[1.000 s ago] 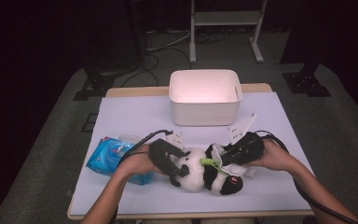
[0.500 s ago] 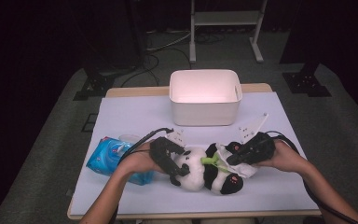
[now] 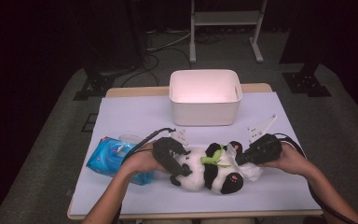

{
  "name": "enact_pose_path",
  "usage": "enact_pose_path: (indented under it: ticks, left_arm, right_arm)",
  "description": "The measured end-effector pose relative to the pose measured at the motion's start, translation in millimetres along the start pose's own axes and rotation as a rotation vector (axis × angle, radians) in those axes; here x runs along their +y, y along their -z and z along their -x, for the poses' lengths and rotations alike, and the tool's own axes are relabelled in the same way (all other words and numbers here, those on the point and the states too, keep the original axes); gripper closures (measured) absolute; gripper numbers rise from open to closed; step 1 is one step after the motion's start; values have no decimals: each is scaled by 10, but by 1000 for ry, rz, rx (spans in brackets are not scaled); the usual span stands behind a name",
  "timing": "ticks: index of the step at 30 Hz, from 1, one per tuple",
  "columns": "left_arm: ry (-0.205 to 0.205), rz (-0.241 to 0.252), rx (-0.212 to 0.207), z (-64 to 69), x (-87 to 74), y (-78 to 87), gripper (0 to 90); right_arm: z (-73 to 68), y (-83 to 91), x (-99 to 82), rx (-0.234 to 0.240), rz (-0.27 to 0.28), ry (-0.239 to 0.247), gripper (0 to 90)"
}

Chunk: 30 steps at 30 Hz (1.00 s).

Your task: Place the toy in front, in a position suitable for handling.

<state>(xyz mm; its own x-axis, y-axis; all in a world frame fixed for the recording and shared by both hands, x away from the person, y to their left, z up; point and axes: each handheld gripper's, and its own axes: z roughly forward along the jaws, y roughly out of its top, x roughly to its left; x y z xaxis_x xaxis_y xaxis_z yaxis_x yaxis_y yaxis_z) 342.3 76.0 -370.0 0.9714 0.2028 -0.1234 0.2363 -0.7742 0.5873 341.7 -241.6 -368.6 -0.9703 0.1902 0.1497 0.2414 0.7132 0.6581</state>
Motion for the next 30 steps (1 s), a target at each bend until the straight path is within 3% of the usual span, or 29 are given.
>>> enact_pose_path:
  ticks: [6,12,23,27,30]
  left_arm:
    - [24,16,-14,8,10,-28,190]
    - [13,16,-11,32,22,-27,188]
    - [-1,34,1,45,-22,-2,187]
    - [1,41,6,44,-31,25,185]
    - [-4,49,12,53,-13,76,187]
  right_arm:
    - [22,-5,74,16,21,6,859]
    - [-13,-45,250,19,2,35,859]
    - [-105,-162,657,45,28,103,859]
    - [-88,-272,650,52,-4,98,859]
    - [-75,-270,627,60,8,82,858]
